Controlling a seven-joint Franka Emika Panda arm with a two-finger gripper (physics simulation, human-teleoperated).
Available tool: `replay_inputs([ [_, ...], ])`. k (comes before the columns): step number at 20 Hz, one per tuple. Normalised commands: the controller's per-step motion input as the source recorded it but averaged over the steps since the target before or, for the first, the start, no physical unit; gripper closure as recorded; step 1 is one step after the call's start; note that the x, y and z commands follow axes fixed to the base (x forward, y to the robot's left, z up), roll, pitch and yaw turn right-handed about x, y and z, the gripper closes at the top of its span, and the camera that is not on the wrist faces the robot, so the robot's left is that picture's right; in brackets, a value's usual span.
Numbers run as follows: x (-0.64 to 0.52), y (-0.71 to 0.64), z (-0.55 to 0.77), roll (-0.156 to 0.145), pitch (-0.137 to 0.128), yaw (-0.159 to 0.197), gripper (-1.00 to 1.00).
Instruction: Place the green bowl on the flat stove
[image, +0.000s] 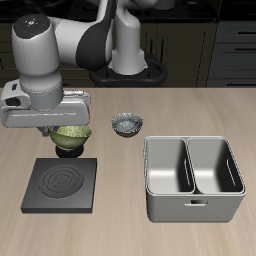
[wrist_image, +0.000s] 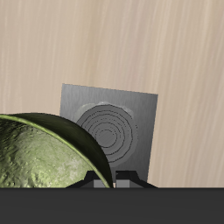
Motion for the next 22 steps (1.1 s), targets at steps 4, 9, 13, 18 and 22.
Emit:
replay_inputs([
  [4,0.07,-0.07,-0.01,-0.030,-0.013,-0.010,1.00],
  [9,0.14,-0.18,-0.09,-0.040,-0.009,-0.012,1.00],
  [13,0.11,-0.10,-0.19,-0.025,0.022,-0.031,1.00],
  [18,0.17,-0.08,-0.33,-0.034,0.035,-0.013,1.00],
  [22,0.05,0.04,-0.23,0.003,0.023,0.000,1.00],
])
